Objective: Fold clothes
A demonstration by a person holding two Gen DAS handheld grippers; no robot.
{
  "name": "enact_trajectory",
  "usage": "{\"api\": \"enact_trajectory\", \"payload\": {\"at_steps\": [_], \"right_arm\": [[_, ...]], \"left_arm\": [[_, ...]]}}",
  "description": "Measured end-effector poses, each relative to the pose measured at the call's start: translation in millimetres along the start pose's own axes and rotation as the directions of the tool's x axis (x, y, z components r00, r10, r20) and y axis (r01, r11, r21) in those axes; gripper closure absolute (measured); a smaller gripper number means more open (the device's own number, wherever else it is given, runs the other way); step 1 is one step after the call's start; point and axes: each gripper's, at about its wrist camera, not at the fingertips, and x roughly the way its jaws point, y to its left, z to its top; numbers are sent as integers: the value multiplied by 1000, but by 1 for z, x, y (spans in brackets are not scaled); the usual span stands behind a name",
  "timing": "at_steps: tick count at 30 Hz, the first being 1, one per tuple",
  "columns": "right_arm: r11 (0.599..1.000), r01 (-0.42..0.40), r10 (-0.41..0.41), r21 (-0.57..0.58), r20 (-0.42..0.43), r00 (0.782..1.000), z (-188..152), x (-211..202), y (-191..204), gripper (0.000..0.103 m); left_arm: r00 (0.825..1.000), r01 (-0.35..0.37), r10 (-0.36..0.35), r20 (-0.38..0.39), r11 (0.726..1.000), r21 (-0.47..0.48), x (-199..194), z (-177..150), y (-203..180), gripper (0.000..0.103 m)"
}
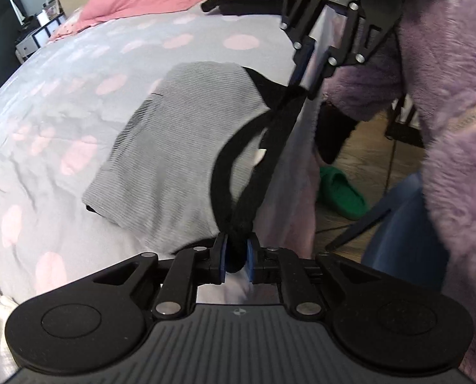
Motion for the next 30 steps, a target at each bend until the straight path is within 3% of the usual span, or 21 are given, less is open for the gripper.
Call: {"api": "enact_trajectory", "payload": {"at_steps": [3,5,8,10,14,17,19,21,23,30], "right_arm": [[1000,-23,23,18,17,1000,0,-12,0,84],[998,-19,15,56,75,997,1,-26,-4,83],[991,22,-44,135,163,986,6,-46,-14,68],[974,79,-121,210,193,974,12,-52,-22,71],[889,158,-260,429,191,947,22,-47,-47,84],[777,185,-349,602,168,922,25,-37,-68,87],[711,190,-389,677,153,909,26,-26,-77,88],[659,178,-406,731,148,902,26,-13,-83,91],[635,162,-402,755,144,904,25,-2,-87,92],[569,158,-334,807,51,941,4,52,-95,94]], "left_arm": [[999,46,-45,22,999,-13,-11,-2,1,94],[995,78,-75,68,996,-43,-23,-3,6,92],[983,92,-61,172,980,-178,-39,1,26,87],[973,91,-21,230,951,-296,-46,4,44,87],[961,-5,156,228,836,-549,-42,9,77,87],[953,-63,237,189,765,-641,-30,13,90,87],[951,-66,254,178,728,-683,-20,13,96,87],[952,-71,260,160,699,-711,-9,10,101,89],[955,-75,261,143,676,-733,1,6,106,90],[968,-90,237,86,642,-761,37,-6,127,90]]}}
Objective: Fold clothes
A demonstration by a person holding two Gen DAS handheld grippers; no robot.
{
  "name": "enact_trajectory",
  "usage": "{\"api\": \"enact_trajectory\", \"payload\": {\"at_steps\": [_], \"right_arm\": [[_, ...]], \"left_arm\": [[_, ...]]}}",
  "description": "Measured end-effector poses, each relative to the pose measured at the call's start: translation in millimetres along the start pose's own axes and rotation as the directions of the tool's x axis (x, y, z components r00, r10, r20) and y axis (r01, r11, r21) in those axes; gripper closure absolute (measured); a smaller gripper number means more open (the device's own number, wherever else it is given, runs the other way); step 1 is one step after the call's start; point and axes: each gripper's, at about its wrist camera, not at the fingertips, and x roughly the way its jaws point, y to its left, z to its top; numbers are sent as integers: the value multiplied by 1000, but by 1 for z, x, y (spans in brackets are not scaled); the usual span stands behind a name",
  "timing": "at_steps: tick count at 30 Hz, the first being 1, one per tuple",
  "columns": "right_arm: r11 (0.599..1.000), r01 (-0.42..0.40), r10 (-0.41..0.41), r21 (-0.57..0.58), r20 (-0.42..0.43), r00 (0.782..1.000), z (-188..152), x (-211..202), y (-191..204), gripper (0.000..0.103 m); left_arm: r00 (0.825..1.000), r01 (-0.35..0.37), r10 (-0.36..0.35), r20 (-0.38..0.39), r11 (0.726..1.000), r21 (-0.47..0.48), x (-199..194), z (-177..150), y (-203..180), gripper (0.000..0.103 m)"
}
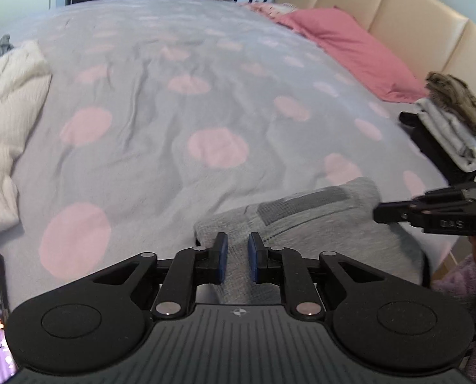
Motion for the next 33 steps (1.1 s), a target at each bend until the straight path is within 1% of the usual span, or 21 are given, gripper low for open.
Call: {"api": "enact_trajectory", "payload": {"at_steps": [5,8,11,12,13,14,15,16,17,18,19,21,23,27,31,33], "right_arm": [[1000,-8,8,-14,-12,1000,-4,8,-3,95],[1000,-8,8,-13,-15,1000,-3,5,-2,95],[1000,-14,14,-18,-9,1000,-2,-1,-1,93],[1000,-22,22,-13,-2,1000,-2,-4,-1,89],[999,-34,34,-4,10,999,-1,-8,-2,86],[999,-50,50,10,26,998,-1,-14,-4,79],[998,-60,59,26,43,997,0,-19,-5,72],[997,-63,60,43,62,996,1,-25,-7,67],[997,-58,53,59,77,996,1,-30,-8,60],[996,-43,36,78,85,996,0,-33,-10,55],[995,-33,25,99,81,996,-1,-34,-13,53],[989,-27,19,146,59,998,-2,-34,-20,51],[981,-38,34,190,21,999,-6,-31,-26,51],[969,-69,86,237,-60,995,-18,-24,-31,51],[948,-100,134,301,-93,987,-27,-17,-38,51],[937,-113,154,330,-101,983,-30,-12,-42,51]], "left_arm": [[1000,1,-1,4,1000,-8,11,1,3,90],[1000,-18,18,9,1000,7,5,2,-3,90],[998,-37,37,46,999,5,-5,-1,-10,89],[997,-42,43,59,999,-7,-10,-3,-11,88],[996,-52,54,71,998,-26,-15,-5,-12,82],[993,-70,74,91,996,-49,-21,-7,-13,76],[990,-85,92,107,994,-74,-27,-9,-13,74],[989,-85,97,113,991,-105,-31,-12,-12,69],[988,-85,101,119,987,-137,-36,-15,-10,65],[987,-84,106,125,982,-169,-40,-17,-8,63],[986,-81,107,125,976,-200,-43,-20,-6,61],[994,-56,80,81,964,-259,-42,-26,1,60],[998,-30,43,36,951,-307,-39,-32,7,59],[998,27,-44,-38,931,-365,-28,-45,18,57],[994,56,-89,-66,918,-393,-14,-52,23,56],[993,70,-101,-61,919,-388,-10,-52,25,55]]}}
